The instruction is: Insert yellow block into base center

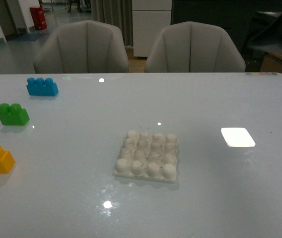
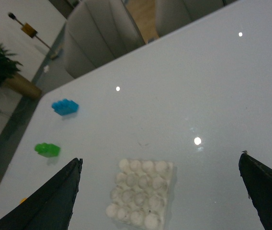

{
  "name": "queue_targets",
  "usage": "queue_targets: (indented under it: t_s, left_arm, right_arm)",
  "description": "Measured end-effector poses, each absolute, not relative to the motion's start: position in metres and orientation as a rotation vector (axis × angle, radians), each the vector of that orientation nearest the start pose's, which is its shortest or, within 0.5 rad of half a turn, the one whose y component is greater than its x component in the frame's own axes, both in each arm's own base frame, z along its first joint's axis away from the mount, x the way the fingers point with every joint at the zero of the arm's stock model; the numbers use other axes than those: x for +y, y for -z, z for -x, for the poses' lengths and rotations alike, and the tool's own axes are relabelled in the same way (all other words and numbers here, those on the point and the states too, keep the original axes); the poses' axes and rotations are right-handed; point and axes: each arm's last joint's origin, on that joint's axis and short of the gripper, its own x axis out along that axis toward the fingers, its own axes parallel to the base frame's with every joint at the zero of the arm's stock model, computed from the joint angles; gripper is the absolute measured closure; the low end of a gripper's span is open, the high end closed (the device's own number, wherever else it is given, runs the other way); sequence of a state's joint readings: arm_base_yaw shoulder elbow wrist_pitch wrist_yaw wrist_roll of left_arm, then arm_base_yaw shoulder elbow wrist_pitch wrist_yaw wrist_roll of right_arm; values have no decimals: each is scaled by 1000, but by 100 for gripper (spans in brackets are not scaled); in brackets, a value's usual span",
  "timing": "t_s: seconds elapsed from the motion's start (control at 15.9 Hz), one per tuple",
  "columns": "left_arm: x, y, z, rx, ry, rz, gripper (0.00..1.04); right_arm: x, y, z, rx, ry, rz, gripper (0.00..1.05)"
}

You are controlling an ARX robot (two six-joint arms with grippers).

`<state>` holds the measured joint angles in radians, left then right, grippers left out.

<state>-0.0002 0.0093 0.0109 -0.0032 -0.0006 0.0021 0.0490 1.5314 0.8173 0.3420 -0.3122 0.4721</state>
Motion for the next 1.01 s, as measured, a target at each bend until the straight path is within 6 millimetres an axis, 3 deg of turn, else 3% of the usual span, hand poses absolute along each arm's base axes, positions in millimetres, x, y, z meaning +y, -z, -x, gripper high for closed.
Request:
queue_targets:
  t_s: [0.13, 0.31, 0.38, 0.5, 0.57, 1.01]
  left_arm:
    - [0, -166, -98, 1, 0, -2, 7]
    - [0, -166, -98, 1, 0, -2, 7]
    - [0, -166, -98, 2, 0, -2, 7]
    - [0, -166, -98, 2, 0, -2, 7]
    - [0, -166, -98, 2, 0, -2, 7]
    - [0, -166, -98, 1, 0, -2, 7]
  right_arm:
    - [21, -246, -279, 346, -270, -534, 6]
    - [26, -271, -209, 196, -250, -538, 6]
    - [31, -277, -190, 90, -218, -506, 10]
    - [35, -261, -158, -3, -69, -248, 34]
    - [32, -245, -149, -1, -9, -131, 47]
    - [27, -225, -143, 2, -1, -49, 69]
